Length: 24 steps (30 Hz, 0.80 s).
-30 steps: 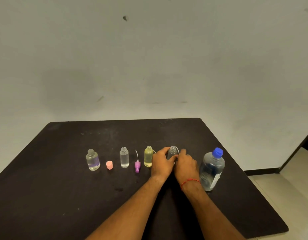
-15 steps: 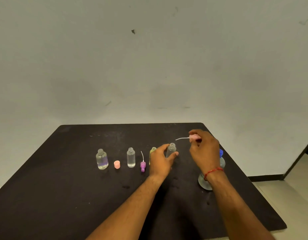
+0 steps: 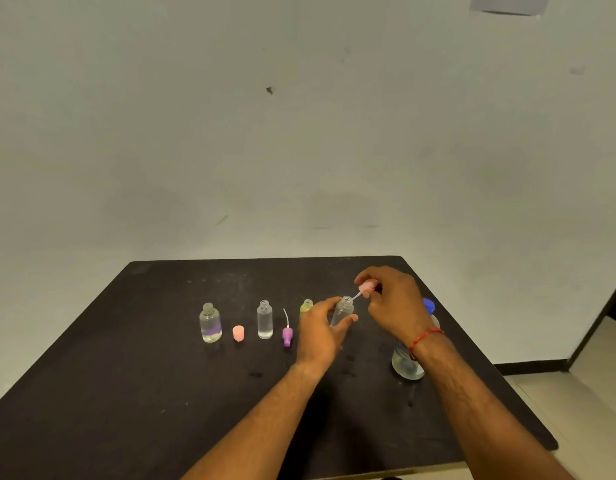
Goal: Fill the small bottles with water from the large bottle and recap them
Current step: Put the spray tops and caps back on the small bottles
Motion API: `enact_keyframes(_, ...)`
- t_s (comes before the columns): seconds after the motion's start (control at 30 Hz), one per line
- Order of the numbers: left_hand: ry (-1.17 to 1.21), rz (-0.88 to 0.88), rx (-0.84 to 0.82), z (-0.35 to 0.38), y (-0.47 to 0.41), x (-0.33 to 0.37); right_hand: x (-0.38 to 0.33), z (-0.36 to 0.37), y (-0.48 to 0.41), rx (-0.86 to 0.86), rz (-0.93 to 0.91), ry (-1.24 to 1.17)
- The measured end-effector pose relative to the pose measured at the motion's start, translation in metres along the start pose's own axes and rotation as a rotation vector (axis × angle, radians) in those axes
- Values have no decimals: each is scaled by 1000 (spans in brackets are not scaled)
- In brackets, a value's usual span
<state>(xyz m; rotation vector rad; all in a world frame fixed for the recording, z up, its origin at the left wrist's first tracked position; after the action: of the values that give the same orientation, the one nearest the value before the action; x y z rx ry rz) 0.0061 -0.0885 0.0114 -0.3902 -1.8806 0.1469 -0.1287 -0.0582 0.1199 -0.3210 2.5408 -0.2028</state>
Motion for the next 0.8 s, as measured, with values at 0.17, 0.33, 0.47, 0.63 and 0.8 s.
enact_keyframes(0.17,-8,36,-24,3,8,11,-5,8,-2,-159,0,-19)
enact_keyframes(0.33,2,42,-32,1,12,12,-7,10,-5,-217,-23,-37)
enact_keyframes(0.47,6,32,-41,0,13,10,-6,12,-7,-235,-34,-38)
enact_keyframes(0.63,-2,58,-33,-2,13,15,-3,18,-10,-247,-46,-50)
enact_keyframes(0.8,-6,45,-19,-2,12,14,-1,19,-12,-196,-22,-3)
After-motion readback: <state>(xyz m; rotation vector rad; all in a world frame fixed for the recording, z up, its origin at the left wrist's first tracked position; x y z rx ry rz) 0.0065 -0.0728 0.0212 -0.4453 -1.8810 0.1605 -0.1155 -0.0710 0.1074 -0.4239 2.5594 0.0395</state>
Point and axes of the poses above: each hand's wrist, its own y-axis away from the middle knuckle, its own z-axis out of the palm, x = y × z, the point moved 4 cm from there along -y, towards the middle knuckle, and after that the axes turned 15 degrees about -x, right-handed, at the moved point
